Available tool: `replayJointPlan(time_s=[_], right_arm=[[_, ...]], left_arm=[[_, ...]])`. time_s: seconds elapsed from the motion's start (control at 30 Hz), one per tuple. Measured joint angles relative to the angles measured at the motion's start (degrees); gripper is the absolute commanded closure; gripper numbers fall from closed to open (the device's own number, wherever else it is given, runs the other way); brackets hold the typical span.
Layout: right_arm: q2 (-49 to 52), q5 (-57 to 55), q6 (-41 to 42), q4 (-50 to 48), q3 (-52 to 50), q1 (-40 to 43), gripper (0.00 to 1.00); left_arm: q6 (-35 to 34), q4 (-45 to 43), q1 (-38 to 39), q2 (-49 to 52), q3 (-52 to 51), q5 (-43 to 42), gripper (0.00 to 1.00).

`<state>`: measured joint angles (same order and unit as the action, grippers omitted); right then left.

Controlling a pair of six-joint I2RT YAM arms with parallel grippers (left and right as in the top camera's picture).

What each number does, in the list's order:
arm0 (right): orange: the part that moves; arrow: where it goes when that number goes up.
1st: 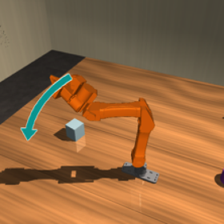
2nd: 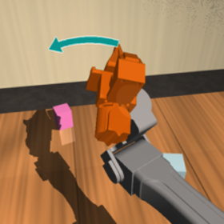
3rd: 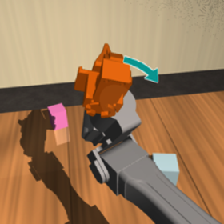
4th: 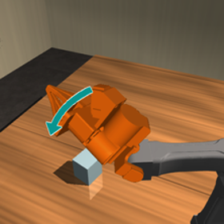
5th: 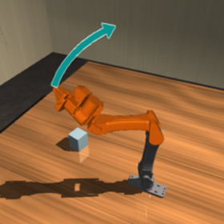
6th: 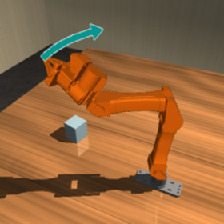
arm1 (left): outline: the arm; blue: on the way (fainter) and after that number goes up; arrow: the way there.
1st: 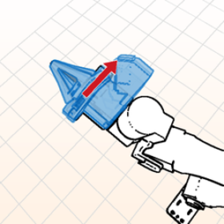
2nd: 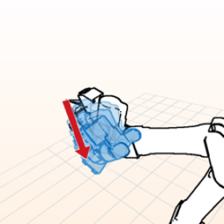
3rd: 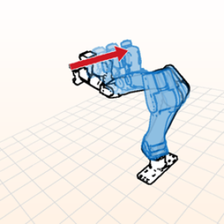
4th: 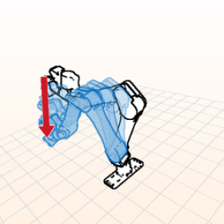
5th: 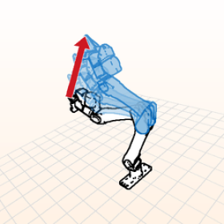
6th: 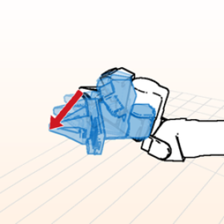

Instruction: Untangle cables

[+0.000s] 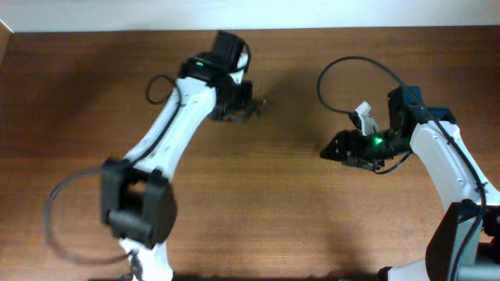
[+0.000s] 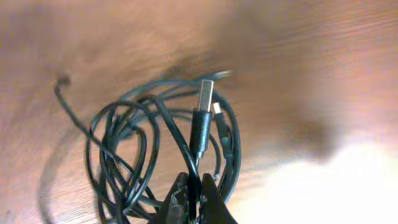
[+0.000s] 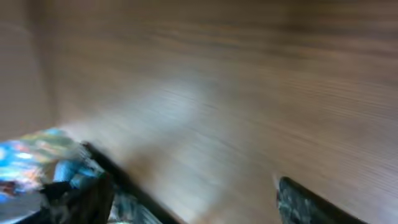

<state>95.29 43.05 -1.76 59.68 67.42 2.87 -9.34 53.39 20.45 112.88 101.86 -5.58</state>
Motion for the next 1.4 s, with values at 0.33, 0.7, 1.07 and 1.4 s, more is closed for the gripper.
replayJointPlan(time_s=[0.33,0.7,1.07,1.4], right_arm=[[0.0,15.1,21.4,-14.6,-0.1,0.0,0.85],[0.0,-5.0,22.5,-9.0,-0.1,0.0,0.83],[-0.1,-6.7,19.7,-5.0,-0.1,0.0,0.71],[-0.1,-10.3,16.3,-5.5,-0.2,-6.8,0.55]], left_arm=[[16.3,8.0,2.8,-5.4,1.3,-26.4,0.99],[16.6,15.4,14.1,-5.3,1.3,-6.2,0.59],[-8.8,20.3,6.7,-3.8,-5.8,5.6,0.57],[-16.0,7.5,6.1,-3.4,-23.0,-6.8,0.59]])
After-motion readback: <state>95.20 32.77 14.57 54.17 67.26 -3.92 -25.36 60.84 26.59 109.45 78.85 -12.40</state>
